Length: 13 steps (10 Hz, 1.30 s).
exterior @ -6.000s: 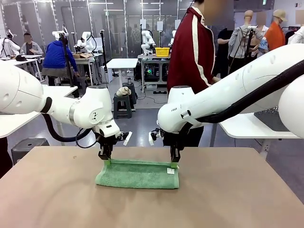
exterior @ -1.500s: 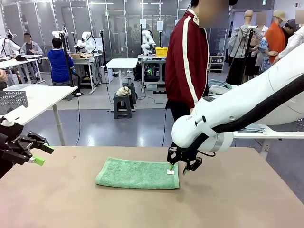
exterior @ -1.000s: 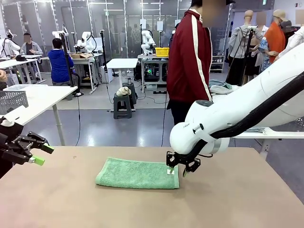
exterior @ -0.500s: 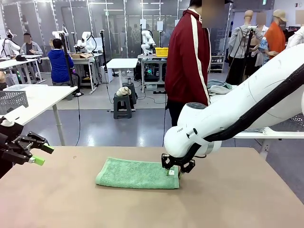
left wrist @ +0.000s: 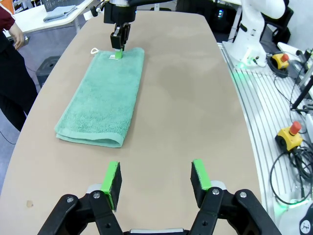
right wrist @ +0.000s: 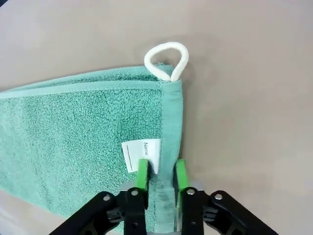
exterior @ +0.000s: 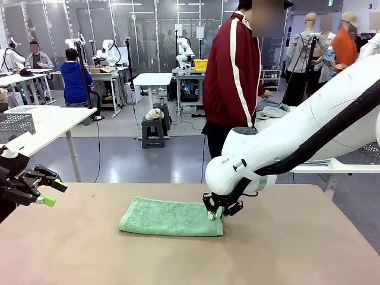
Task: Fold the towels and place them in the basket.
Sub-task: When a person lays out a Towel with hook on the table, fold it in half twice.
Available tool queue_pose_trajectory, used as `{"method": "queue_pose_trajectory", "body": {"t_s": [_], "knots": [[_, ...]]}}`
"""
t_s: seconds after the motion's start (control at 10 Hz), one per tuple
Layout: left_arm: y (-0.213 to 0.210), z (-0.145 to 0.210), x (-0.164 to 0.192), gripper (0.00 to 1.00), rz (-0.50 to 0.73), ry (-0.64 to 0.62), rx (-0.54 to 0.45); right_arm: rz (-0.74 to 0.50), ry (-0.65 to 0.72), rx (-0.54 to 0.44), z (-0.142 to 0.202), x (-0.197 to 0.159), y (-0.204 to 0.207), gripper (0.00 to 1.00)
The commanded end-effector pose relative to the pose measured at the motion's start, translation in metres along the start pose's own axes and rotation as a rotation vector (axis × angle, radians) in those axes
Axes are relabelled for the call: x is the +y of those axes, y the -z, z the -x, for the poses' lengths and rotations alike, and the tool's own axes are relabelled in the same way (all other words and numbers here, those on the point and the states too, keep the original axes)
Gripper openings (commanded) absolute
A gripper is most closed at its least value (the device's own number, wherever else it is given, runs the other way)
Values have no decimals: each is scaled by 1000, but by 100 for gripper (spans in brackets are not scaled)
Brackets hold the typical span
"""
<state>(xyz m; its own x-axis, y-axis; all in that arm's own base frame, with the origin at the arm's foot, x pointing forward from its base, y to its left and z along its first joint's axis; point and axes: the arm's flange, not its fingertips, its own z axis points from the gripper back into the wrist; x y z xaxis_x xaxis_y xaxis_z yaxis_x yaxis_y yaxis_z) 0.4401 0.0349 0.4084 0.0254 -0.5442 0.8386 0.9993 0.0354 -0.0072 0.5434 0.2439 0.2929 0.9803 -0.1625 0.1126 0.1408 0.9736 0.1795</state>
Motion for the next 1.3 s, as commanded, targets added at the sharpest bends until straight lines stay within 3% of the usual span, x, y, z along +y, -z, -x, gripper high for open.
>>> {"method": "queue_pose_trajectory", "body": {"t_s": [0.0,0.5,0.7,0.9,1.2], "knots": [[0,-2,-3,73,-3,-2,-14,32,29,-4,0,7,3,0],[0,-2,-3,73,-3,-2,-14,29,24,4,-1,5,0,0],[0,-2,-3,73,-3,-2,-14,-28,-121,-17,-11,-22,-16,0],[0,-2,-3,73,-3,-2,-14,-20,-174,-20,-20,-46,-32,0],[0,-2,-3,73,-3,-2,-14,9,-186,6,-23,-47,-46,0]]}}
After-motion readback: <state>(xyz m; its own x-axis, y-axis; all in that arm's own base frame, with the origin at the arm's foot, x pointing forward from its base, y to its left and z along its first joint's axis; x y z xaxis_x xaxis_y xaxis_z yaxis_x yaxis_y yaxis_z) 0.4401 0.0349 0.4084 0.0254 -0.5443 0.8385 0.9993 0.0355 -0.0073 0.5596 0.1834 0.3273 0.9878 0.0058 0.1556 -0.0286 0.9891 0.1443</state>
